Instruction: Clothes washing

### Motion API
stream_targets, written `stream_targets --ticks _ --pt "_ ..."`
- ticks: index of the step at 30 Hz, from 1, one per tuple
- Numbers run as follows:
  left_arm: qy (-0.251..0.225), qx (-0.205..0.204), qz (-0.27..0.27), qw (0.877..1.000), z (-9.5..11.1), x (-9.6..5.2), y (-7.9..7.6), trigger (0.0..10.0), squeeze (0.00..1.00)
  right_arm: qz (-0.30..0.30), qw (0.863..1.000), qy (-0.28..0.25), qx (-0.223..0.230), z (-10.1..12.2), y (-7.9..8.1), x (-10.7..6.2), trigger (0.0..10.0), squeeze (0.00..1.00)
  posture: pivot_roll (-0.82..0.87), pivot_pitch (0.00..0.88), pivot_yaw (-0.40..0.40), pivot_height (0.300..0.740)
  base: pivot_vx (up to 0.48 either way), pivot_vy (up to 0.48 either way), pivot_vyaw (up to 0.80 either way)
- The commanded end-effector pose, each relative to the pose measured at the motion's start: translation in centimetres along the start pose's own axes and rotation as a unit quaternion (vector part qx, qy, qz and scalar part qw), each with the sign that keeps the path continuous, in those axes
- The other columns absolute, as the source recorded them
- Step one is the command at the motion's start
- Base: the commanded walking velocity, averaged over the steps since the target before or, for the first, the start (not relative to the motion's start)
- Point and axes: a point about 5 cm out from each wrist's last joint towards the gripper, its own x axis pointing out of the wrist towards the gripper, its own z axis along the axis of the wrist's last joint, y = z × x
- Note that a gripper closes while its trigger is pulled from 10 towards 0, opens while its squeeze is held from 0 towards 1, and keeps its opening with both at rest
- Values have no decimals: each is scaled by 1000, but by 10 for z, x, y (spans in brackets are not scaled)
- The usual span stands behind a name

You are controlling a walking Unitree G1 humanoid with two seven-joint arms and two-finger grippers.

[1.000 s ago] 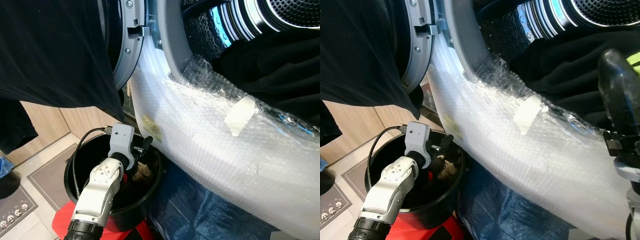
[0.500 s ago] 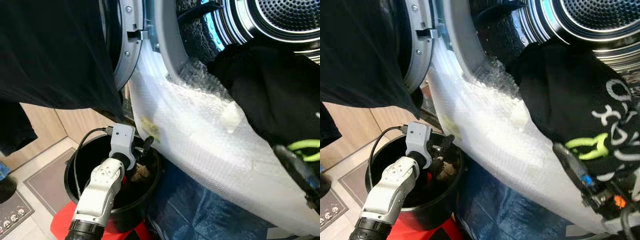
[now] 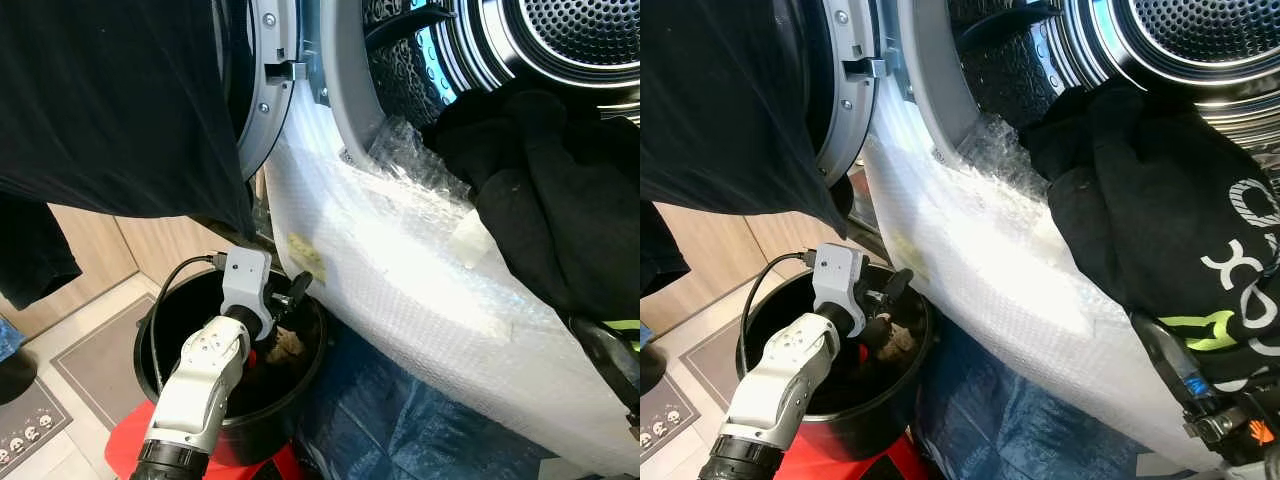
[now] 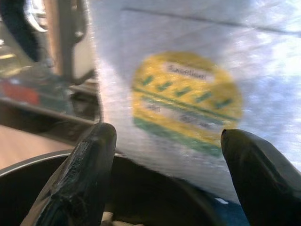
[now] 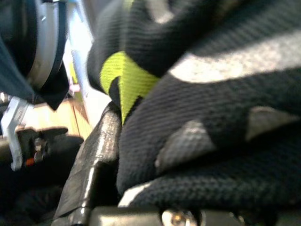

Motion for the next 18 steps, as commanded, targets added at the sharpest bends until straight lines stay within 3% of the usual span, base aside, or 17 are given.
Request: stream_targets --ticks 1,2,3,4,10,18 --pt "-17 -6 -60 998 5 -1 -18 10000 0 -29 998 28 43 -18 -5 -5 10000 0 -15 113 21 740 0 0 0" --pt "-18 -9 -67 998 5 -2 -20 10000 0 -21 999 16 47 -16 -2 -3 10000 67 -14 113 19 740 0 0 0" --pt "-18 -10 -68 997 5 -2 -21 10000 0 -19 999 14 47 -15 -2 -3 10000 67 -14 113 19 740 0 0 0" --pt "-18 -9 -70 997 5 -3 -21 10000 0 -21 999 16 46 -16 -3 -3 10000 4 -14 113 19 740 0 0 0" --pt "-20 -11 -70 997 5 -3 -20 10000 0 -62 997 42 33 -29 -16 -10 10000 0 -9 112 12 740 0 0 0" --pt "-20 -12 -76 997 5 -4 -20 10000 0 -63 997 39 32 -31 -16 -11 10000 0 -9 112 12 740 0 0 0"
